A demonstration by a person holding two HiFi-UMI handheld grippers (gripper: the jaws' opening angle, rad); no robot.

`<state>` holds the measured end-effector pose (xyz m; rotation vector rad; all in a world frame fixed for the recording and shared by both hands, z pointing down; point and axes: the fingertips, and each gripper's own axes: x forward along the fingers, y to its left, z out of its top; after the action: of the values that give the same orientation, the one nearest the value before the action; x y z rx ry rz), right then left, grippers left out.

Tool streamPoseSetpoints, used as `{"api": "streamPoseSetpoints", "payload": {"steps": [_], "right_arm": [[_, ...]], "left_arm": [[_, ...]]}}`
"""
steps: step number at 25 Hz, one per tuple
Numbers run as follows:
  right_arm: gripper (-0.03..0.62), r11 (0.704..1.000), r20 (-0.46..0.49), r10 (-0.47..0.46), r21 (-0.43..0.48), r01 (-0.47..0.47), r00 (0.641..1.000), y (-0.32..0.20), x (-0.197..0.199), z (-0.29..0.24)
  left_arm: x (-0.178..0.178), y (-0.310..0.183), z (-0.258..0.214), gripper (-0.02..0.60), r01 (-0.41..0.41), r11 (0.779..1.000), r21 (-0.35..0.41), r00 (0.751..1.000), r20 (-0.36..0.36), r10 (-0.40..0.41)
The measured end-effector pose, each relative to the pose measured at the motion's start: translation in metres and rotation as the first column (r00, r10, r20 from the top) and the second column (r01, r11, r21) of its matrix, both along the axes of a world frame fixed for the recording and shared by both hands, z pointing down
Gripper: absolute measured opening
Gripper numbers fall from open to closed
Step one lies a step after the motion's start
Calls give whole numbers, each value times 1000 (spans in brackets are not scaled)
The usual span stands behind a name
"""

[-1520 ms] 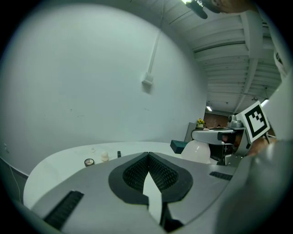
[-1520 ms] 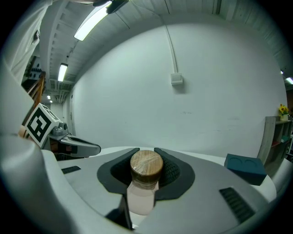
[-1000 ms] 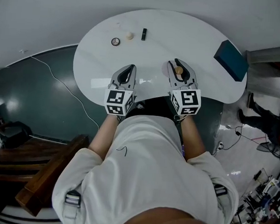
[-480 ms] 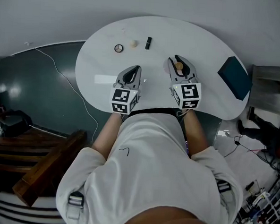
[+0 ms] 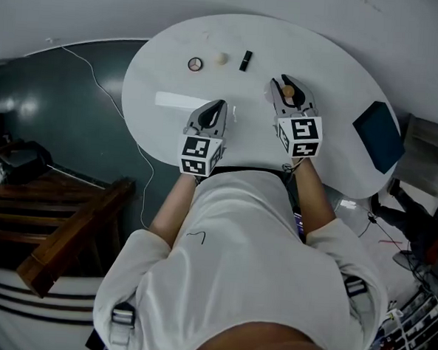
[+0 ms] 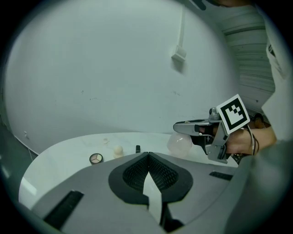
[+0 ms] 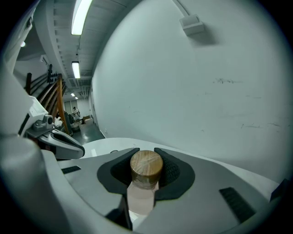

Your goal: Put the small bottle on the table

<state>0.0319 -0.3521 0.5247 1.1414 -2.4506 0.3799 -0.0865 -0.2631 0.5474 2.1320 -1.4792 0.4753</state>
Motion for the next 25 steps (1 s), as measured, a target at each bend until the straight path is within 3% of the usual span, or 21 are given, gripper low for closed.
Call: {"api": "streamPoseSetpoints", "payload": {"steps": [13, 25], "right_arm": [[95, 996, -39, -67, -66, 64, 997, -31, -18, 51], [95, 992, -69, -77, -103, 70, 995, -43, -28, 85]], "left_arm": [[-6, -7, 25, 12, 57, 997, -61, 998, 8, -56], [-13, -11, 34, 12, 56, 995, -81, 998, 16, -55]]}}
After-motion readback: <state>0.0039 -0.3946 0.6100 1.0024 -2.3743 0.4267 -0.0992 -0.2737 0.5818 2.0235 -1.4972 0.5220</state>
